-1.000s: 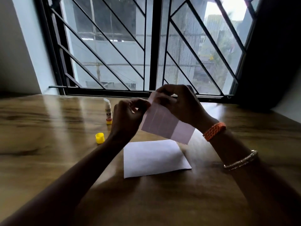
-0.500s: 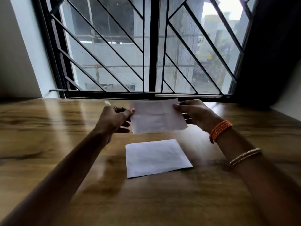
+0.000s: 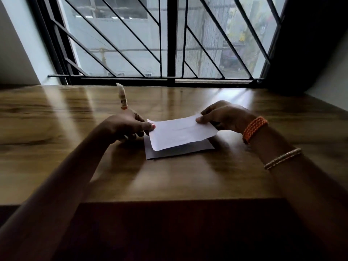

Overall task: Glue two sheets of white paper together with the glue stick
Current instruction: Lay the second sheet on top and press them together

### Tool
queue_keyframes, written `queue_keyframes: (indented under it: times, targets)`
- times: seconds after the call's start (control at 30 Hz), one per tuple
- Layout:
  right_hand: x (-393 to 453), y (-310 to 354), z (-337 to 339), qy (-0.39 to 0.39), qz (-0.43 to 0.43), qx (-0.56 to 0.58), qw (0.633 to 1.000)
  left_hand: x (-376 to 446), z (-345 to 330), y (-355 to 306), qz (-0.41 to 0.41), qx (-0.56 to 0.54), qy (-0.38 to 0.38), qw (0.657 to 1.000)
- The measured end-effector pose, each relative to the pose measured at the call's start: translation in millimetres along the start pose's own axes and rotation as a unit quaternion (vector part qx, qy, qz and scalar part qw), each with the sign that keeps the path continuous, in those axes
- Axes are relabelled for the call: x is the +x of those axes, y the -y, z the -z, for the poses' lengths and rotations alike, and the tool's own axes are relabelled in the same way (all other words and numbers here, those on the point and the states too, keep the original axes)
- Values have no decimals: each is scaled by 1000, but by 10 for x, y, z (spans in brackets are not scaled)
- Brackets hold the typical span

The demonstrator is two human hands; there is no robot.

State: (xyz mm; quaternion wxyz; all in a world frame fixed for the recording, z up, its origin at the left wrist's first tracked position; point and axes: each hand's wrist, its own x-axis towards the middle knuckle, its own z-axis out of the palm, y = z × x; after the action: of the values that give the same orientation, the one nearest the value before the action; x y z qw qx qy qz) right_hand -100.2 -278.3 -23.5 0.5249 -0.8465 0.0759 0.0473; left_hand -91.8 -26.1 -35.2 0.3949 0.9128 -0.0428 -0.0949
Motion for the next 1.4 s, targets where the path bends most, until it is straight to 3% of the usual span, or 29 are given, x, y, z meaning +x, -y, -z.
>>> queue_keyframes:
  times: [0.2,0.47,0.73,1.13,1.4]
  targets:
    - [-28,-70,-45,-12,-1,5,1000,-60,7,71,-14,8,-3,1000]
    - [-16,-97,-57,-33,6,12,999,-117,-16,131,-14,-7,-73,997]
    - [-30,-68,-86,0,3,58,998,-146,-19,172,-31,-14,-86,996]
    - [-43,-79,-101,-1,35,32,999,-211,-55,157,-44,-29,-91,994]
    - [-75,-61,-108,2,54,21,998,-248,-98,236,-80,26,-157,984]
